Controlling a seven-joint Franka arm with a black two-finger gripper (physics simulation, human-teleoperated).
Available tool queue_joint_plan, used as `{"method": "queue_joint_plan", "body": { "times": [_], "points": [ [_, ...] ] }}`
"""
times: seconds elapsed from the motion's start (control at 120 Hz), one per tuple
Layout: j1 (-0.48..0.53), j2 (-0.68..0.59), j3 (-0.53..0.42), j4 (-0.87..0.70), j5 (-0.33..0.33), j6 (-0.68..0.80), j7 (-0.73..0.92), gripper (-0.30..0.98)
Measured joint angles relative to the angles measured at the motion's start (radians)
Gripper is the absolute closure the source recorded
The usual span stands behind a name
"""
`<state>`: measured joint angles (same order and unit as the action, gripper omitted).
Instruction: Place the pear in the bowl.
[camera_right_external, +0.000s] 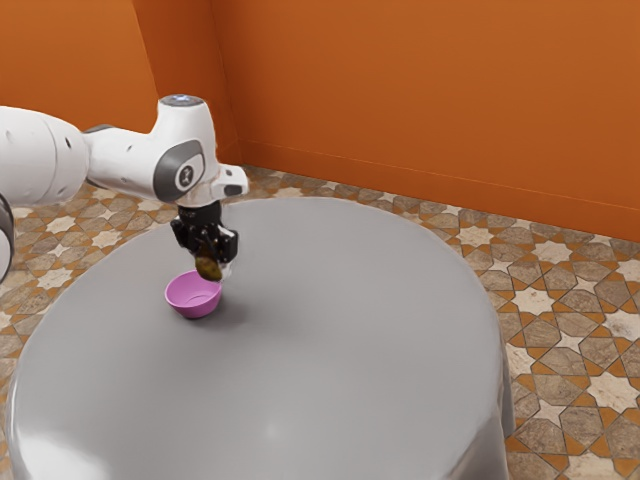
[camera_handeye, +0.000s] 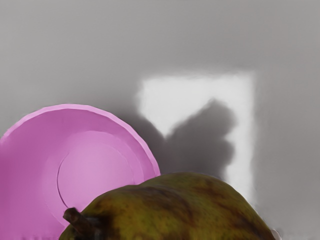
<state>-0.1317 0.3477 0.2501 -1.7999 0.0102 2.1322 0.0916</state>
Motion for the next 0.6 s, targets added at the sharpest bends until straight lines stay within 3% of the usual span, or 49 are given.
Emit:
{"method": "queue_joint_plan", "body": {
  "times": [0.333, 0.6],
  "points": [
    [0.035, -0.031, 0.044, -0.075, 0.036, -0.013, 0.106, 0.67],
    [0.049, -0.005, 0.044, -0.039, 0.054, 0.0, 0.171, 0.7]
  ]
}}
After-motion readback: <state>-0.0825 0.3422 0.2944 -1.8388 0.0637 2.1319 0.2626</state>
